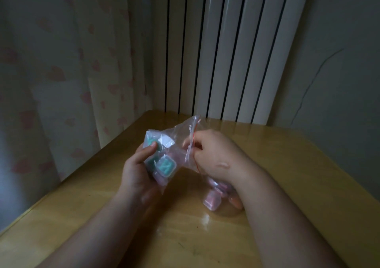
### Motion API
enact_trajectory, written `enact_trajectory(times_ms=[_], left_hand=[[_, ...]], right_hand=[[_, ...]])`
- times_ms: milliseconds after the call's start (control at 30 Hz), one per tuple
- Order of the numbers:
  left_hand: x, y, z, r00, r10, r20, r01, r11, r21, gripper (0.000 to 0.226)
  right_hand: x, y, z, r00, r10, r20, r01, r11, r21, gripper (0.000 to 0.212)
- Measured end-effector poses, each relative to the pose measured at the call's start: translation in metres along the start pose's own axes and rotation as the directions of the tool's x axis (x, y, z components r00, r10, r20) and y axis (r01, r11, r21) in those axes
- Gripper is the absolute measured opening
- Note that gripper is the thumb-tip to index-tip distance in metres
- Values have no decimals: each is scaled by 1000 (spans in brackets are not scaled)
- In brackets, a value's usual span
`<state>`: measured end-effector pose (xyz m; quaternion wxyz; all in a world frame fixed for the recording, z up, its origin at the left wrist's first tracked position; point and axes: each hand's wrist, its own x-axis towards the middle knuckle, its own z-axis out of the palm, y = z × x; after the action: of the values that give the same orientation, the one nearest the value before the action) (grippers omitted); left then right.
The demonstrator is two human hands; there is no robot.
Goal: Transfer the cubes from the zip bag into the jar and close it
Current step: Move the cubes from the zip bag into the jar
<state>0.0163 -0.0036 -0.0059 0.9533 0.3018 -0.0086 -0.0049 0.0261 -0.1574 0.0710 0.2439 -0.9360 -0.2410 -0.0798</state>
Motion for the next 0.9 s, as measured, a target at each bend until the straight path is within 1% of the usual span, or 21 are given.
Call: enact_trajectory(times_ms=[67,133,200,267,300,367,433,500,600,667,733,767,833,867,900], left_hand=[[0,0,0,1000,-6,-3,6,1000,-10,71],[0,1,-1,1000,-15,1,15,1000,-10,79],[0,2,-2,1000,-19,16,19,1000,-3,96],[1,2,-2,999,-28,43,28,1000,-9,114],[1,2,-2,998,-31,61,32,999,-15,117],[1,2,-3,994,-34,101,37,999,-27,113],[0,2,-4,991,-34,130,39,999,-34,107],[0,2,-4,989,-38,142,43,998,-36,107],[0,1,-5,991,-34,130,38,999,-24,112],[0,1,-6,992,-31,119,34,999,-20,112],[-1,1,-7,993,-35,116,38,999,-20,111],[0,1,-7,993,-38,112,41,999,-23,111],[0,1,-7,994,-41,102,44,999,-25,111],[0,1,-6,995,-37,95,40,999,-32,111],[0,1,-6,996,-31,86,35,999,-39,113]], right_hand=[[1,0,3,1000,17,15,-17,1000,-17,27],[2,-1,4,998,39,45,-37,998,-41,32],[4,0,5,995,47,82,-41,996,-76,35],[4,0,6,995,51,83,-48,998,-40,38],[3,0,5,996,50,71,-50,999,-13,43],[2,-2,4,997,37,71,-36,999,-20,42],[0,-6,1,995,-7,102,14,997,-71,44],[-1,-11,-2,992,-18,124,35,991,-133,47],[-4,-18,-6,988,55,144,-24,977,-210,54],[-5,-22,-8,980,79,183,-34,971,-235,49],[0,-21,-7,979,127,161,-96,977,-190,39],[1,-22,-7,970,186,159,-158,972,-174,43],[3,-21,-5,959,236,159,-208,963,-172,61],[2,-20,-5,965,230,124,-208,963,-171,62],[0,-19,-4,973,213,83,-197,966,-168,53]])
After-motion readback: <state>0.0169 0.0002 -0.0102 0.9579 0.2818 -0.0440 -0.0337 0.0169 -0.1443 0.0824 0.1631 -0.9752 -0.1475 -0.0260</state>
